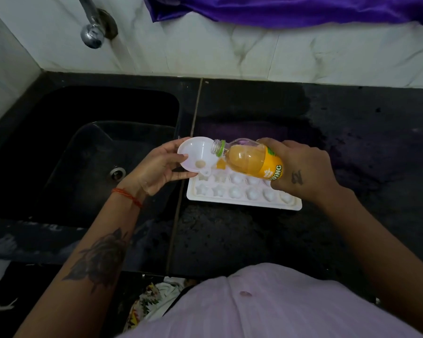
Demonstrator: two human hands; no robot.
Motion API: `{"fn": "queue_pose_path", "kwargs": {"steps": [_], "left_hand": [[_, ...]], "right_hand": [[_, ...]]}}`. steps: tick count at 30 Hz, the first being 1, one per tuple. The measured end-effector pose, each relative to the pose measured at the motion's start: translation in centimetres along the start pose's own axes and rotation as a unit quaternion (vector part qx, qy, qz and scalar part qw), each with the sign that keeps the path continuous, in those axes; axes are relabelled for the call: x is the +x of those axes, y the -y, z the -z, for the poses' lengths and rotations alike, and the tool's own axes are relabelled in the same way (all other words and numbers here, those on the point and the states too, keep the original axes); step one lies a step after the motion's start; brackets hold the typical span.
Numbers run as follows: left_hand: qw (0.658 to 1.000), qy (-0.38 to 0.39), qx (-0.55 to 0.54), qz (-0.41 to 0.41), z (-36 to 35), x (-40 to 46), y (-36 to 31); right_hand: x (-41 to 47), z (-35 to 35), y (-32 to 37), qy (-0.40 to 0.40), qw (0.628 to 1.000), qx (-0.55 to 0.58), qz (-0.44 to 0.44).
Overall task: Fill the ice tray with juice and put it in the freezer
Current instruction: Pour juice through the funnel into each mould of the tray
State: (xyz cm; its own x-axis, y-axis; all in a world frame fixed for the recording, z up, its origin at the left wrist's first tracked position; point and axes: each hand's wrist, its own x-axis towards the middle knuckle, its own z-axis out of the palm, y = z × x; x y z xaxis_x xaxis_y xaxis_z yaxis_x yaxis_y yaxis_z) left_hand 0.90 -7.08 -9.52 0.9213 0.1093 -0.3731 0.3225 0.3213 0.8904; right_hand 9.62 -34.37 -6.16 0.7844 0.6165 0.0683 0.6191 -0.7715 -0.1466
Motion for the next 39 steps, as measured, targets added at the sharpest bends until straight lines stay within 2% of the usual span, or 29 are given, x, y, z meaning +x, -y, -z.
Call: {"fn": "queue_pose_path", "kwargs": {"steps": [13, 39], "left_hand": [[0.999, -0.039, 0.018, 0.014, -0.5, -0.1, -0.4], [0.998, -0.038, 0.024, 0.036, -0.9, -0.3, -0.4]], "right_hand": [[0.1, 0.8, 0.3, 0.006, 0.998, -0.066, 0.016], [0.4, 1.0, 0.7, 0.003, 0.994, -0.104, 0.020]]}}
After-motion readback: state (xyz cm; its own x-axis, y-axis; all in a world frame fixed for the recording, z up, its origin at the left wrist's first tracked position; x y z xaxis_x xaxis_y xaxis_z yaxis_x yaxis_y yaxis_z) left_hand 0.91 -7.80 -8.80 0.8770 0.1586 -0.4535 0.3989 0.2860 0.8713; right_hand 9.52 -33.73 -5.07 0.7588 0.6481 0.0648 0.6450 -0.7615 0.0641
